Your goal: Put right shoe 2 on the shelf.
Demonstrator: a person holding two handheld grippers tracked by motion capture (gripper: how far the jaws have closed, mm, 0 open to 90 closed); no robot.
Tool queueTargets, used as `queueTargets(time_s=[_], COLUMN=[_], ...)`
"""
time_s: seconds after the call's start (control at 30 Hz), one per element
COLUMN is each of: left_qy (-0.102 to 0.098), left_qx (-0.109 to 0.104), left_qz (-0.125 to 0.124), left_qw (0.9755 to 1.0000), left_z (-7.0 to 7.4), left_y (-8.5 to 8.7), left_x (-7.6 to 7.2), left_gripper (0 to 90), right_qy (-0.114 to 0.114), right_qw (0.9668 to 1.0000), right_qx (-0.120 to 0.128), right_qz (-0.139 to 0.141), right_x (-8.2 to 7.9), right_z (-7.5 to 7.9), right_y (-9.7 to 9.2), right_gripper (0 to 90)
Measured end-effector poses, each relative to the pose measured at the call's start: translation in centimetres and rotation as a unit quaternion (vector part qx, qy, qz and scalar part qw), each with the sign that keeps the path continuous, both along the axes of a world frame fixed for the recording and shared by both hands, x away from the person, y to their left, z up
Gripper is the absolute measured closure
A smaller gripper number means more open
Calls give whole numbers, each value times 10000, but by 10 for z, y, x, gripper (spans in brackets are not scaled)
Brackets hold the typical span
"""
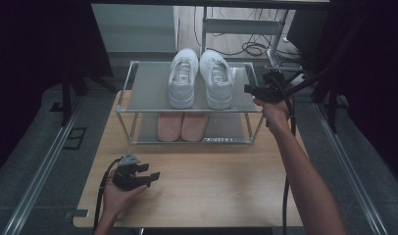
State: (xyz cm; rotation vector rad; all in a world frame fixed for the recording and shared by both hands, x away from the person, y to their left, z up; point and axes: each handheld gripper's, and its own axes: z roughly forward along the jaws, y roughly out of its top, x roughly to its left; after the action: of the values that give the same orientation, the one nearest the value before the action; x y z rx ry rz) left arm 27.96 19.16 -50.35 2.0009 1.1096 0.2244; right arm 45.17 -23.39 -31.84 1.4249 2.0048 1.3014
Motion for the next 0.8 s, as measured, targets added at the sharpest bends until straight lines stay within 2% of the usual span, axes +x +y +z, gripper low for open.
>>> queueTargets(time_s=[0.33, 0.6, 0.8], left_qy=[21, 18, 8], left_qx=[21, 10, 3], left_qz=[-21, -25, -9], left_qw=[10000, 10000, 10000], left_z=[1, 1, 1], left_y=[-2, -2, 0], left_x=[-1, -1, -1], left_gripper=[405, 405, 405], right_qy=[169, 209, 160], right_qw=[9998, 9993, 9992], right_qx=[-39, -124, -216], right_qz=[128, 295, 289], right_x=[-2, -4, -3], right_z=[-22, -29, -31], right_y=[0, 13, 22], right_gripper=[897, 897, 897])
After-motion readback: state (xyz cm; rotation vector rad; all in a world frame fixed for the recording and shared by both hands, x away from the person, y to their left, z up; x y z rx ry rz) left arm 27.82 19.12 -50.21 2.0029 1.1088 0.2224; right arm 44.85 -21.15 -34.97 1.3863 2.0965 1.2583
